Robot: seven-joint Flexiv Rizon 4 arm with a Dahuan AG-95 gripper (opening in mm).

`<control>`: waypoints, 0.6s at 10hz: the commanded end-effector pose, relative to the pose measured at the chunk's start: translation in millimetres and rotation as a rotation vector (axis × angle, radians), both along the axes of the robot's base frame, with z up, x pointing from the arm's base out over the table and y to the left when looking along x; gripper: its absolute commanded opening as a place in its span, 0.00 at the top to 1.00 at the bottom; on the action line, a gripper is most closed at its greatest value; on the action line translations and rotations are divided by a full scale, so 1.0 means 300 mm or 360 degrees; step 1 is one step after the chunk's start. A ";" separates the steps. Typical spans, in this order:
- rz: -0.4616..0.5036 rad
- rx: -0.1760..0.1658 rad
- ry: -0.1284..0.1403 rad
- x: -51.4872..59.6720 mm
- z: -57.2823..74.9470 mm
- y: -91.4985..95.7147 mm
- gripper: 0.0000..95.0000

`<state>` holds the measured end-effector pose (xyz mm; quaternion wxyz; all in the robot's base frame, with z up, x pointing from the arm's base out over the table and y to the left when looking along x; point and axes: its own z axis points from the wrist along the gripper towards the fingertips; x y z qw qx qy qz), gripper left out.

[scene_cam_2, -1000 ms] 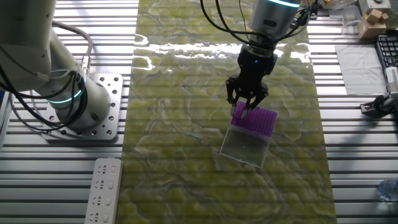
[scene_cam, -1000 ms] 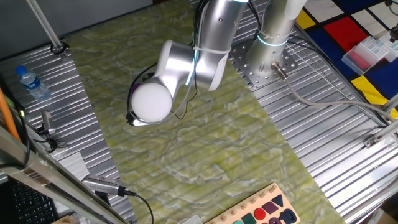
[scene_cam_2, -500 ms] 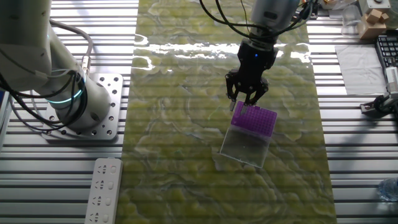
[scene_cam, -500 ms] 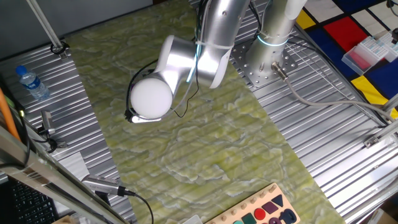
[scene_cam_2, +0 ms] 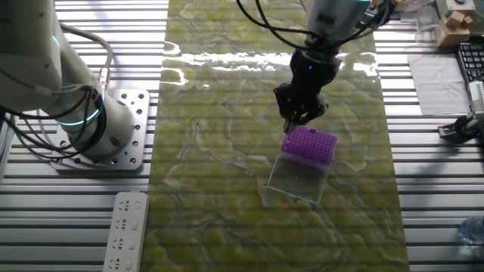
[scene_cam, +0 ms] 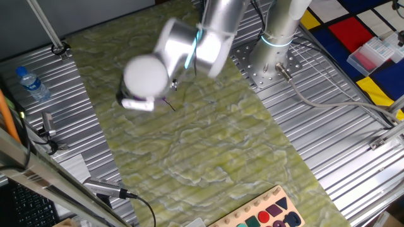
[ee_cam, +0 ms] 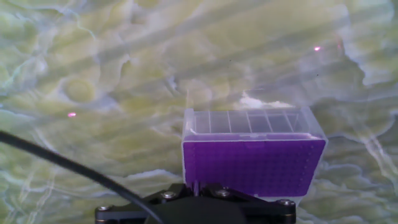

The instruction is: Insert a small pipette tip into the holder for small pipette tips

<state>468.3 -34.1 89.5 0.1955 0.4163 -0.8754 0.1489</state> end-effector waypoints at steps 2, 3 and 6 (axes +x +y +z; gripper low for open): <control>-0.0801 0.0417 -0.0416 0.010 0.037 0.116 1.00; -0.0881 0.0463 -0.0480 0.016 0.031 0.151 1.00; -0.1039 0.0578 -0.0617 0.032 -0.008 0.257 1.00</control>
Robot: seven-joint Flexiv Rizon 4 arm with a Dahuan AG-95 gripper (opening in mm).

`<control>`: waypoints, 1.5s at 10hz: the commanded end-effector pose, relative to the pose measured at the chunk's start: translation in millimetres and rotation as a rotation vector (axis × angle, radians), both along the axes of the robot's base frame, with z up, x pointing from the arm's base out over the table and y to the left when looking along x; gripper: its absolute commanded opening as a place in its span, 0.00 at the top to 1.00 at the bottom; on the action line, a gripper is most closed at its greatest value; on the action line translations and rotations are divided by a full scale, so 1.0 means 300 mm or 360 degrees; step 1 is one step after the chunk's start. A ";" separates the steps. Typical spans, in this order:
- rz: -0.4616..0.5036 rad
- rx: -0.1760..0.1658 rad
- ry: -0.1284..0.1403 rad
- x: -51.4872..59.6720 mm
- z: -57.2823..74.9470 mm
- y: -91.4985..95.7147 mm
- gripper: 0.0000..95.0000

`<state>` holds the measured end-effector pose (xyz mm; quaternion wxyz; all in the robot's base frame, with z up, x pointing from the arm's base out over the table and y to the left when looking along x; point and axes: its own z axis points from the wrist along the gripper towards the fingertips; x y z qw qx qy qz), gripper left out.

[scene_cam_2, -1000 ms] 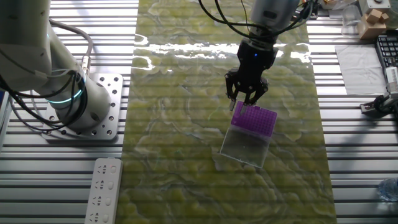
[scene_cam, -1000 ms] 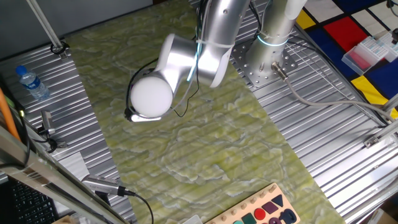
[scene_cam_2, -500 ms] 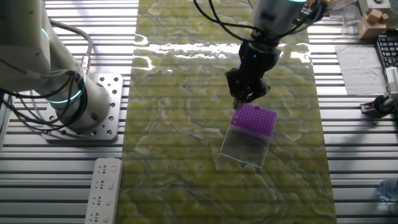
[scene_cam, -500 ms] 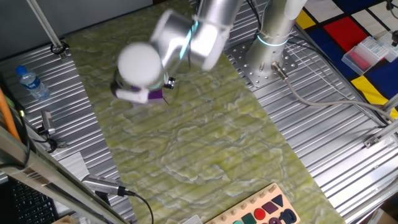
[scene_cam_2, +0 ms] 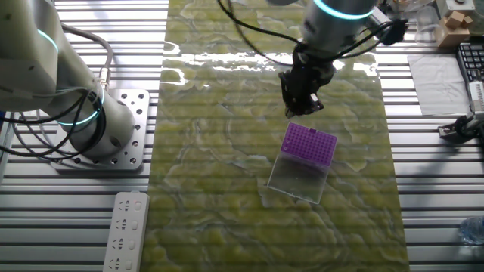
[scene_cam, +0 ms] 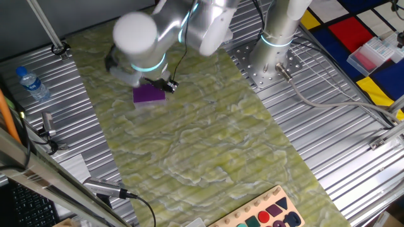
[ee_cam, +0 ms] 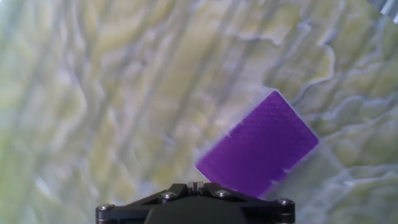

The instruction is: Insert a small pipette tip into the holder for small pipette tips

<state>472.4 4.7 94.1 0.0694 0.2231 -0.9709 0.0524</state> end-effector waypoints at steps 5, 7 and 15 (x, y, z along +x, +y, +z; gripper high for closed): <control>-0.0402 0.0314 -0.0275 0.022 -0.025 0.129 1.00; -0.0418 0.0308 -0.0239 0.022 -0.026 0.129 1.00; -0.0454 0.0281 -0.0150 0.018 -0.027 0.128 1.00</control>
